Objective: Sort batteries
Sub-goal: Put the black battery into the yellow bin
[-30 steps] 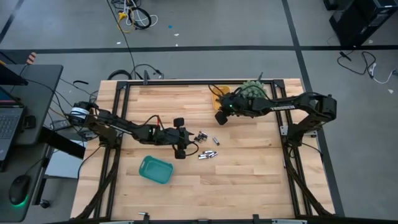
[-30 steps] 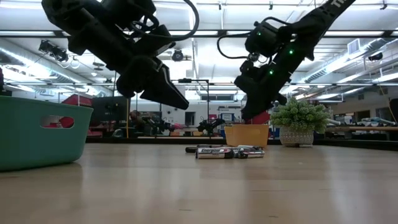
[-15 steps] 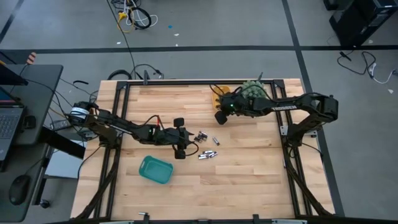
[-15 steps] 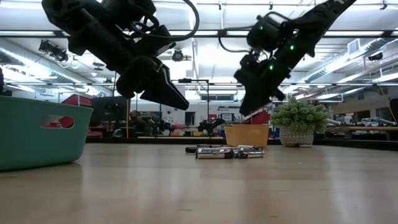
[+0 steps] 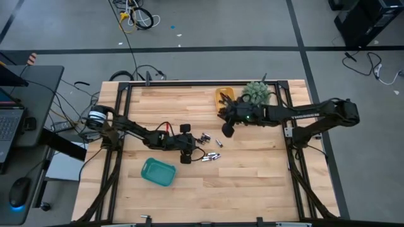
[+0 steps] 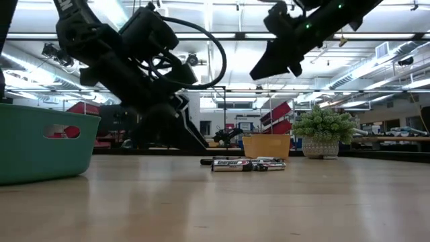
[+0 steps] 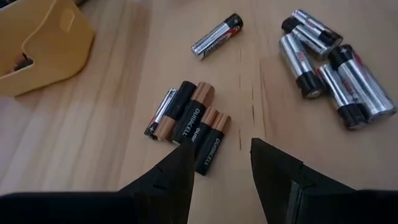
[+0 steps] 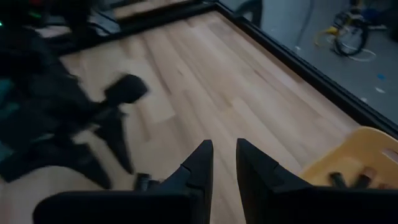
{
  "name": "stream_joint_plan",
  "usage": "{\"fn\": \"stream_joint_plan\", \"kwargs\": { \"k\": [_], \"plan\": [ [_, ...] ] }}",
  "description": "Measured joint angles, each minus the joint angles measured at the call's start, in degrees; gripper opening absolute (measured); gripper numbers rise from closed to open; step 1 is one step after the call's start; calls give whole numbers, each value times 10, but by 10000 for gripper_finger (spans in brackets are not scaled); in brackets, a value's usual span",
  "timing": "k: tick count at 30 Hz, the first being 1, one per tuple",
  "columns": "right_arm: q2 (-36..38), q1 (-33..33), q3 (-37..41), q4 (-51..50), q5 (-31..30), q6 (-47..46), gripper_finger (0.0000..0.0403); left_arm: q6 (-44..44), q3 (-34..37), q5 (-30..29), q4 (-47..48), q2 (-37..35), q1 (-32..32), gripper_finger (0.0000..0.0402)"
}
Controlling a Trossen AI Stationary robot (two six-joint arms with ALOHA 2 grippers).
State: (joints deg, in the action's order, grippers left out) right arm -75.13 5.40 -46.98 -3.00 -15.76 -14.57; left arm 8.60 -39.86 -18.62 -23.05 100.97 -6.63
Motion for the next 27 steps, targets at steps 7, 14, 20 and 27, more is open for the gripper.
{"fn": "stream_joint_plan", "kwargs": {
  "k": [7,14,20,27],
  "plan": [
    [1,-43,0,0,-57,-2,56,0,0,12,6,4,21,153],
    [1,-53,0,-1,-58,-2,56,0,0,80,10,4,40,153],
    [1,-53,0,0,-58,-3,56,1,0,93,26,4,48,153],
    [1,-53,0,0,-58,-3,56,1,0,96,39,4,48,145]
  ]
}}
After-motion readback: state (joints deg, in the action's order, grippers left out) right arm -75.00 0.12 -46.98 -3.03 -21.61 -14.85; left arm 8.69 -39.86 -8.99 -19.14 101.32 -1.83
